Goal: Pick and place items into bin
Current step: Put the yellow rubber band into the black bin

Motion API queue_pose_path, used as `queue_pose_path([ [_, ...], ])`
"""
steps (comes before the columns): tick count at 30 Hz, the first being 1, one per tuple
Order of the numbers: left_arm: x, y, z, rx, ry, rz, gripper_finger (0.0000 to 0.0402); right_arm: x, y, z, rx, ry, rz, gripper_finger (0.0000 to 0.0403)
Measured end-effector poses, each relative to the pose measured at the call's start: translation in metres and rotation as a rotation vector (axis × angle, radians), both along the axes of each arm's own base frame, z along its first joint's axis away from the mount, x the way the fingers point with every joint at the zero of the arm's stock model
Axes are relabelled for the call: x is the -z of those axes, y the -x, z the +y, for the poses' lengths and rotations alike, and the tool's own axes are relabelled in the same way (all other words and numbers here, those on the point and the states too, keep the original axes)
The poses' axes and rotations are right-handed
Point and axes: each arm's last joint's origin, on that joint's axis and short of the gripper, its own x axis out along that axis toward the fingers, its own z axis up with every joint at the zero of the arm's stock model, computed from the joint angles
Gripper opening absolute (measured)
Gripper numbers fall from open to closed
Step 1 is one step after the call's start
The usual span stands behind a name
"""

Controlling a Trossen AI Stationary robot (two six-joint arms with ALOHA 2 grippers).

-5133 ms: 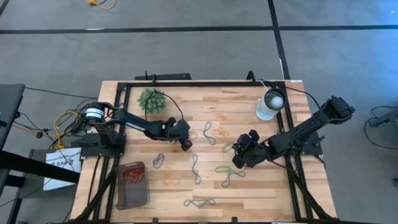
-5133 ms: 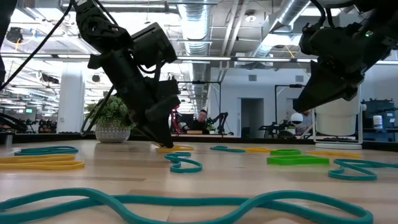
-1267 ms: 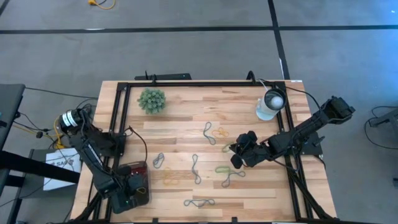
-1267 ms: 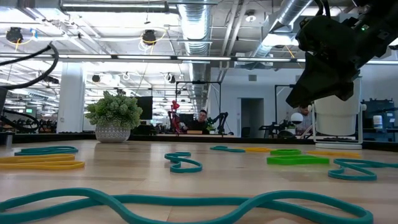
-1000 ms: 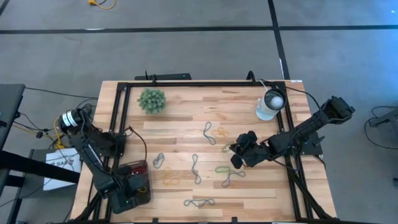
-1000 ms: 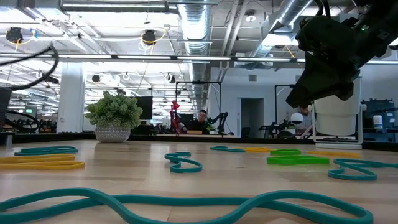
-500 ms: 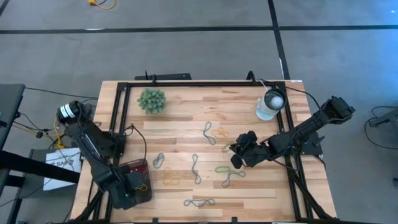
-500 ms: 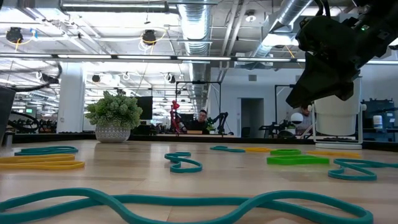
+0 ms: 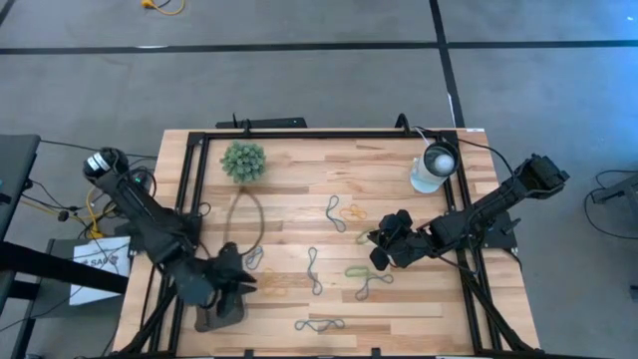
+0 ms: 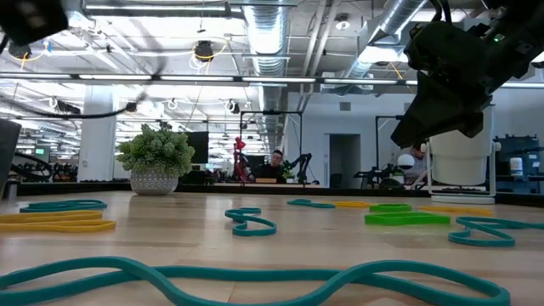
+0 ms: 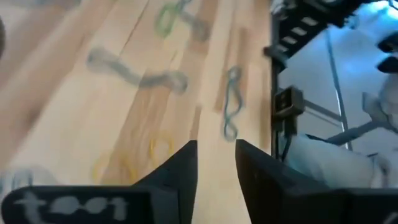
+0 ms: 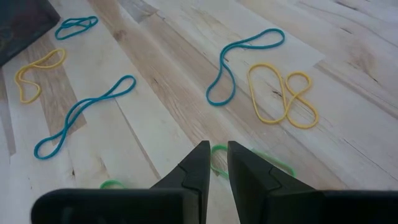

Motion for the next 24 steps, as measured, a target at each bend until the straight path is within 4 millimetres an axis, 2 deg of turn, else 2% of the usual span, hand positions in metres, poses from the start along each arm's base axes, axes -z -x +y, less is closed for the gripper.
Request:
queue_pose_path([
  [3, 0.001, -0.016, 0.007, 0.07, -0.111, -0.04, 0.0092, 0.0, 0.0, 0.0, 0.001, 0.0, 0.0, 0.0051],
  [7, 0.014, -0.035, 0.017, 0.045, -0.187, 0.004, 0.0091, 0.0, 0.0, 0.0, 0.001, 0.0, 0.0, 0.0051],
  [11, 0.04, -0.051, 0.017, 0.088, -0.204, 0.128, 0.0091, 0.0, 0.0, 0.0, -0.006, 0.008, 0.004, 0.0051],
  [17, 0.087, -0.071, 0.004, 0.235, -0.165, 0.275, 0.009, 0.0, 0.0, 0.0, -0.015, 0.017, 0.007, 0.0051],
  [24, 0.116, -0.077, 0.0, 0.245, -0.188, 0.355, 0.009, 0.0, 0.0, 0.0, -0.015, 0.016, 0.005, 0.0051],
])
